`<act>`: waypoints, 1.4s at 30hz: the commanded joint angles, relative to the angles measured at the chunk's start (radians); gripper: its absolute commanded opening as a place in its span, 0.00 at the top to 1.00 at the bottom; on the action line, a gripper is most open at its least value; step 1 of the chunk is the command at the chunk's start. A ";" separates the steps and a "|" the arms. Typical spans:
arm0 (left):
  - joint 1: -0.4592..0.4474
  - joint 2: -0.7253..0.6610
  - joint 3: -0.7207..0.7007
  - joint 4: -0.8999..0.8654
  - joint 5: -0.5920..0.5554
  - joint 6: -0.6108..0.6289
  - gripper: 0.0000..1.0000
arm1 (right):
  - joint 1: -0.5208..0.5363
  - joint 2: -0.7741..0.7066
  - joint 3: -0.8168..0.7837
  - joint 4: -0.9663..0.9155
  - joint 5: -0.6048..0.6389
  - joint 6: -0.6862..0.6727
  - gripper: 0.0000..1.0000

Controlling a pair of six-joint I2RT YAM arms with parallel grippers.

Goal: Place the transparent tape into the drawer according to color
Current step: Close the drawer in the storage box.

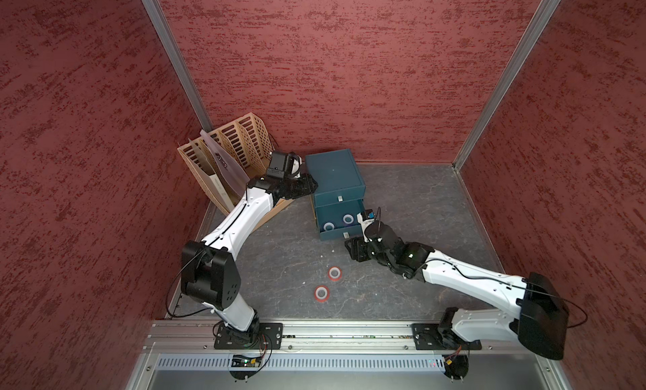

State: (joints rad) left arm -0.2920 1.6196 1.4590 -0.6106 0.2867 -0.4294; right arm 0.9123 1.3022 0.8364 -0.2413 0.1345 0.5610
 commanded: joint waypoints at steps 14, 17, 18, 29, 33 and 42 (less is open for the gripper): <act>0.004 0.002 0.005 -0.015 -0.005 0.026 0.53 | 0.059 0.149 -0.019 0.231 0.248 -0.055 0.56; 0.005 -0.004 0.001 -0.012 -0.001 0.026 0.53 | 0.065 0.194 -0.019 0.265 0.271 -0.056 0.57; 0.007 -0.007 -0.003 -0.012 -0.001 0.027 0.53 | 0.066 0.201 -0.022 0.281 0.283 -0.058 0.57; 0.007 -0.018 -0.007 -0.015 0.006 0.034 0.53 | 0.068 0.251 -0.008 0.398 0.366 -0.117 0.57; 0.007 -0.018 -0.010 -0.015 0.014 0.034 0.54 | 0.068 0.277 0.013 0.426 0.376 -0.142 0.57; 0.005 -0.020 -0.013 -0.014 0.026 0.035 0.55 | 0.053 0.339 0.068 0.487 0.389 -0.188 0.57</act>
State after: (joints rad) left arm -0.2909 1.6176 1.4586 -0.6117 0.2989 -0.4110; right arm 0.9718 1.6241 0.8677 0.1795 0.4946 0.4023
